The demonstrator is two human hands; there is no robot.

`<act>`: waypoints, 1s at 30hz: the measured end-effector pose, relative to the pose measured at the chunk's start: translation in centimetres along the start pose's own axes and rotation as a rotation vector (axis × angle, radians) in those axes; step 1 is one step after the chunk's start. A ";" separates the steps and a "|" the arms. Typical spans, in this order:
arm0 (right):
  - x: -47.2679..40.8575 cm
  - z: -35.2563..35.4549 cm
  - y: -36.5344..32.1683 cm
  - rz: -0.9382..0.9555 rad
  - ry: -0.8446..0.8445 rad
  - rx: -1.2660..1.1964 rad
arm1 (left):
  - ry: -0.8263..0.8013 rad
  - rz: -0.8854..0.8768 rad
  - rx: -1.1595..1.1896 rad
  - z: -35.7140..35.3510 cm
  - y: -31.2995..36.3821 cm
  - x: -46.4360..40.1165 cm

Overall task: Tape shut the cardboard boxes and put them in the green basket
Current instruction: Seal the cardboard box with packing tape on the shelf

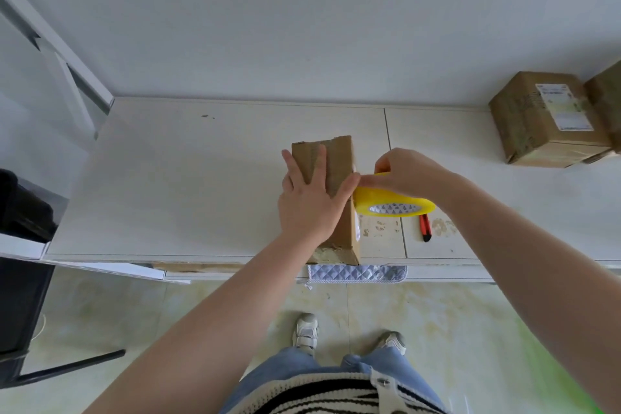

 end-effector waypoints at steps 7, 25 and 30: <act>1.1 1.7 -1.0 0.172 -0.072 -0.183 | -0.164 0.050 0.228 1.7 -4.1 -1.4; -1.8 2.8 -6.5 -0.044 0.177 0.319 | -0.238 0.025 1.025 1.8 -7.3 -3.6; -2.7 2.7 -8.7 -0.041 0.178 0.395 | -0.210 0.135 0.942 1.4 -6.5 -4.2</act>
Point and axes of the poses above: each hand's wrist, its own x-axis away from the middle knuckle, its own z-axis out of the back of the hand, y = z × x, the point moved 3 cm from there along -x, towards the middle knuckle, and after that the axes turned 5 degrees about -y, right-handed, at the moved point
